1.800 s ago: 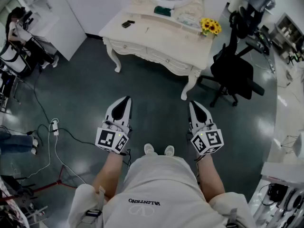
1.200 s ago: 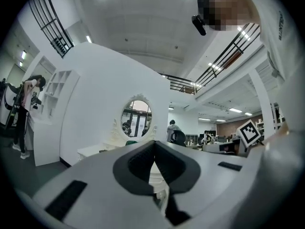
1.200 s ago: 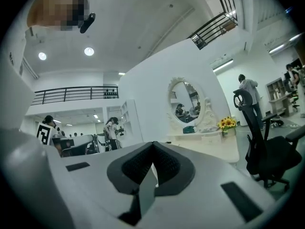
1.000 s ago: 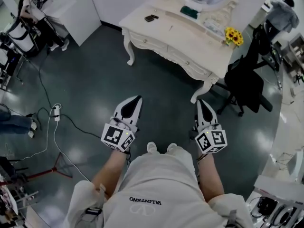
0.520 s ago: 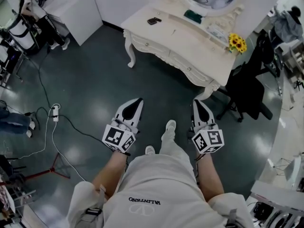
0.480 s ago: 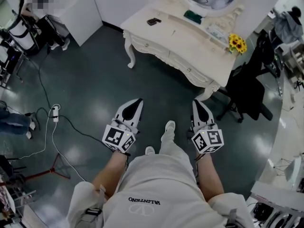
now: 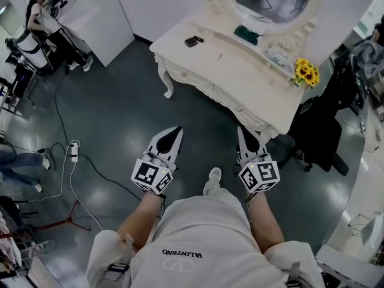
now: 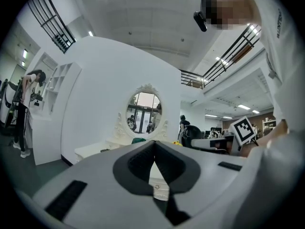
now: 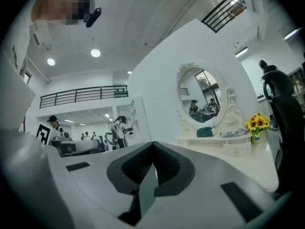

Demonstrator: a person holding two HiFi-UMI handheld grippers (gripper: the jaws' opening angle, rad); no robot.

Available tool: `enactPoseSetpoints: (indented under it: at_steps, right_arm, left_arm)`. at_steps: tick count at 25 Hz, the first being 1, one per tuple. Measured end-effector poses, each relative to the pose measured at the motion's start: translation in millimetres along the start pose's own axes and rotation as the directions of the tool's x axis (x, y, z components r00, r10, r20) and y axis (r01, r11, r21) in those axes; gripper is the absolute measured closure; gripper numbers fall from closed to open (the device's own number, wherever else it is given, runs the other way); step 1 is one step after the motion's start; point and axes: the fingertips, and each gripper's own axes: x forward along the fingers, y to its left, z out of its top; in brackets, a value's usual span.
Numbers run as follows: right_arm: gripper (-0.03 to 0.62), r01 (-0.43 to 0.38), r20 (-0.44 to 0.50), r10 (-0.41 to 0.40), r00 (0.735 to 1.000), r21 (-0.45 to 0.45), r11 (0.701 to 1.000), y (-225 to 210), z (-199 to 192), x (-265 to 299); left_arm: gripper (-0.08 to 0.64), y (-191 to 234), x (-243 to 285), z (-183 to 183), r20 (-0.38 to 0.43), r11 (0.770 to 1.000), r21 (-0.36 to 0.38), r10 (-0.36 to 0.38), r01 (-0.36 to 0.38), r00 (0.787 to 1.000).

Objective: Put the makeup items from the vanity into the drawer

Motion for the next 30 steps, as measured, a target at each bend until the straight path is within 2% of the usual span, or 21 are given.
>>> enactPoseSetpoints:
  at_steps: [6,12,22,30]
  right_arm:
    - [0.581,-0.016,-0.004,0.016,1.000,0.019,1.000,-64,16,38]
    - [0.581,-0.025,-0.014,0.025,1.000,0.033,0.999,-110,24,62]
    - [0.581,-0.009,-0.036,0.011,0.999,0.059,0.998,-141,19,96]
    - [0.581,0.045,-0.060,-0.042,0.997,0.049,0.998,-179,19,157]
  left_arm:
    - [0.561,10,78,11,0.010,1.000,0.004,0.020,-0.020,1.000]
    - [0.561,14,132,13,0.013,0.999,0.009,0.036,-0.036,0.999]
    - [0.561,33,183,2,-0.034,1.000,0.008,0.021,-0.020,0.999]
    - [0.561,92,257,-25,-0.118,0.999,-0.038,-0.004,-0.001,0.993]
